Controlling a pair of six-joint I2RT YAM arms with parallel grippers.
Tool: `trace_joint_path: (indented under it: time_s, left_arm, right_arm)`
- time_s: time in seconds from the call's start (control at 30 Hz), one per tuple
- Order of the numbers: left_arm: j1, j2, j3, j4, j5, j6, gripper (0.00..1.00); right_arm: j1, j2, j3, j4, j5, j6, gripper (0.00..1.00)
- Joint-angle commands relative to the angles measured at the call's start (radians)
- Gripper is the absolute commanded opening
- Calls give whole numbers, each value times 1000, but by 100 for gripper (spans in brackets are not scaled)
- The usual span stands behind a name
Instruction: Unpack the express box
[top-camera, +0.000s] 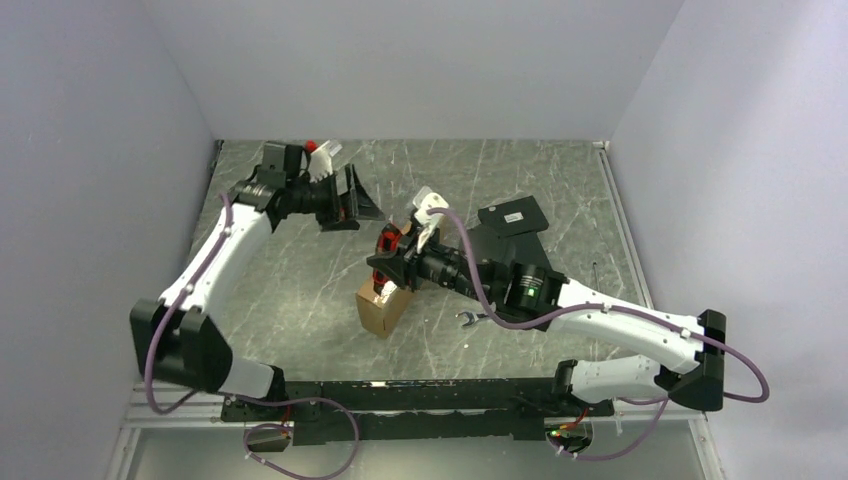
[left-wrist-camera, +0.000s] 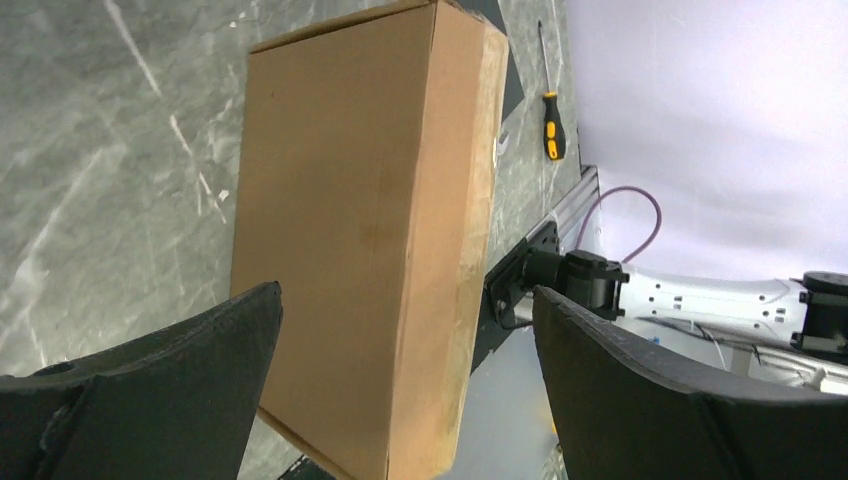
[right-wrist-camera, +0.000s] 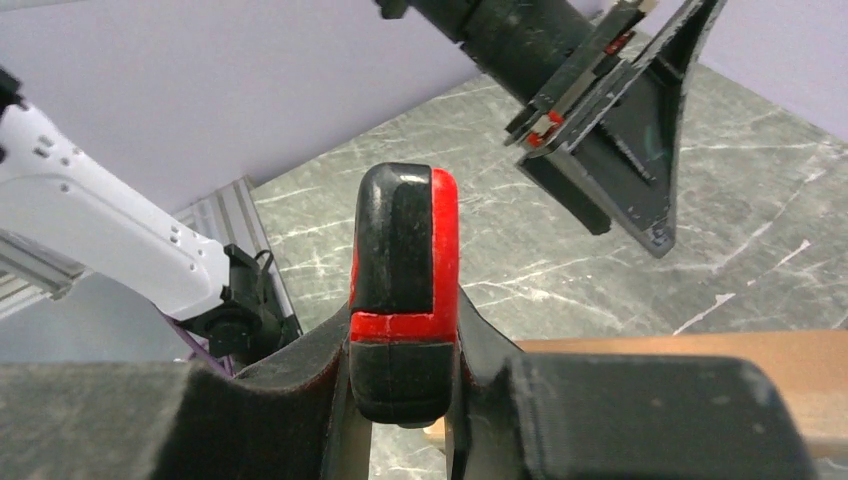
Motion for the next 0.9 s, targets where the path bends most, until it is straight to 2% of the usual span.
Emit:
trace_joint_path:
  time_s: [0.0, 0.07, 0.17, 0.37, 0.67, 0.77, 0.87]
  left_arm:
    - [-57, 138, 150, 18, 99, 80, 98]
    - [-123, 193, 223, -24, 27, 133, 98]
    - [-220, 227, 278, -48, -199, 187, 99]
    - [-306, 273, 303, -30, -442, 246, 99]
    - [-344, 301, 282, 77, -393, 248, 99]
    - [-345, 299, 246, 140, -322, 237, 99]
    - [-345, 305, 227, 184, -266, 234, 100]
  right_arm:
    - [2, -105, -80, 125, 54, 49, 0]
    - [2, -138, -112, 127, 80, 63, 0]
    - [0, -163, -115, 74, 126, 77, 0]
    - [0, -195, -125, 53, 93, 67, 0]
    - [9, -172, -147, 91, 107, 57, 0]
    - [34, -172, -173, 157, 153, 29, 0]
    - [36, -154, -164, 151, 190, 13, 0]
